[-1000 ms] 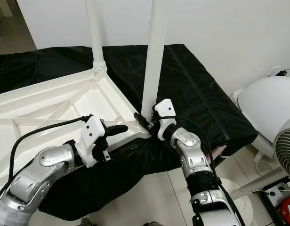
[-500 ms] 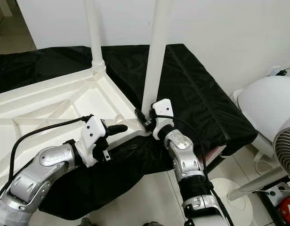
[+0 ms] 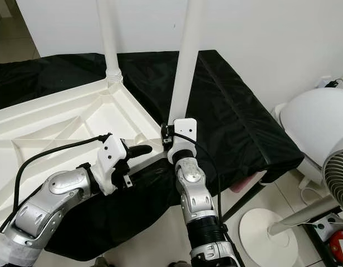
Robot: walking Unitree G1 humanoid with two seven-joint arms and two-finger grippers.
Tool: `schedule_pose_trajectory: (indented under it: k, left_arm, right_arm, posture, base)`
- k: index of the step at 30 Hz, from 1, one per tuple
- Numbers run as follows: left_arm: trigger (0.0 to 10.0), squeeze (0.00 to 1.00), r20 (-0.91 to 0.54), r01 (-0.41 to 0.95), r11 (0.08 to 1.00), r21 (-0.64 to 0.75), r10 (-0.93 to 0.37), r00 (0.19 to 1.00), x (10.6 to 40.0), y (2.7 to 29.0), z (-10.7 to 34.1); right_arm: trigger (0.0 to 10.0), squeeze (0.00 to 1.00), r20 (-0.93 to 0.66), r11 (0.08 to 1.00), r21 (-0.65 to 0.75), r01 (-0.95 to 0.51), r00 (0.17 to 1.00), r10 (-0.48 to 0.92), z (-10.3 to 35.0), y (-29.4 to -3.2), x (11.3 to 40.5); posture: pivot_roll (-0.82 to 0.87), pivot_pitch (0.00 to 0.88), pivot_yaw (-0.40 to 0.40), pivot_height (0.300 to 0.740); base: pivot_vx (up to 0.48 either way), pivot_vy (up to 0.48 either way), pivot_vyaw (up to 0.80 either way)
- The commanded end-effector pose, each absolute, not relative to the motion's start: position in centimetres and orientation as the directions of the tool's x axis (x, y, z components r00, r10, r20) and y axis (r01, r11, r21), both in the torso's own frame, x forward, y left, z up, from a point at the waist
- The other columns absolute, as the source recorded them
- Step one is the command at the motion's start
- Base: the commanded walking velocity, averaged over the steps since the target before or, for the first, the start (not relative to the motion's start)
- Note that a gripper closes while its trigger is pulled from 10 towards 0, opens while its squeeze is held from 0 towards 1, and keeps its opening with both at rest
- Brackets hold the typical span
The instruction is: Building children table
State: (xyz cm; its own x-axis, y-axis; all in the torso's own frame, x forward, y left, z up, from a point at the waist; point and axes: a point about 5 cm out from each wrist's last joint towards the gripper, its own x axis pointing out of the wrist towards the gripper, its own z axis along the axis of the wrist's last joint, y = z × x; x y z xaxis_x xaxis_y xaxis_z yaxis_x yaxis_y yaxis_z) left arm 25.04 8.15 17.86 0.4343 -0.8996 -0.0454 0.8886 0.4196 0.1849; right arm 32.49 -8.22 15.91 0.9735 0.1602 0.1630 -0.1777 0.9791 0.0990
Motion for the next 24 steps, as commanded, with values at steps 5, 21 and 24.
schedule_pose_trajectory:
  k: [5,21,24]
  left_arm:
    - [10.0,0.0,-0.051,0.884,0.424,0.199,-0.896,0.441,25.1,8.2,17.8]
    - [10.0,0.0,-0.045,0.865,0.45,0.221,-0.882,0.47,25.5,8.4,17.9]
    - [10.0,0.0,-0.042,0.865,0.447,0.228,-0.883,0.467,25.6,8.3,18.0]
  right_arm:
    - [10.0,1.0,0.182,0.974,0.115,-0.198,0.968,0.175,16.4,-8.3,32.4]
    - [10.0,0.0,0.172,0.874,-0.062,-0.482,0.858,0.485,16.8,-10.9,32.2]
    - [10.0,0.0,0.119,0.82,-0.096,-0.564,0.812,0.572,16.2,-11.6,32.7]
  posture:
    - [0.03,0.082,-0.035,0.74]
    - [0.05,0.058,-0.05,0.74]
    - [0.05,0.048,-0.049,0.74]
  base:
    - [0.0,0.0,0.0]
    - [0.0,0.0,0.0]
    - [0.0,0.0,0.0]
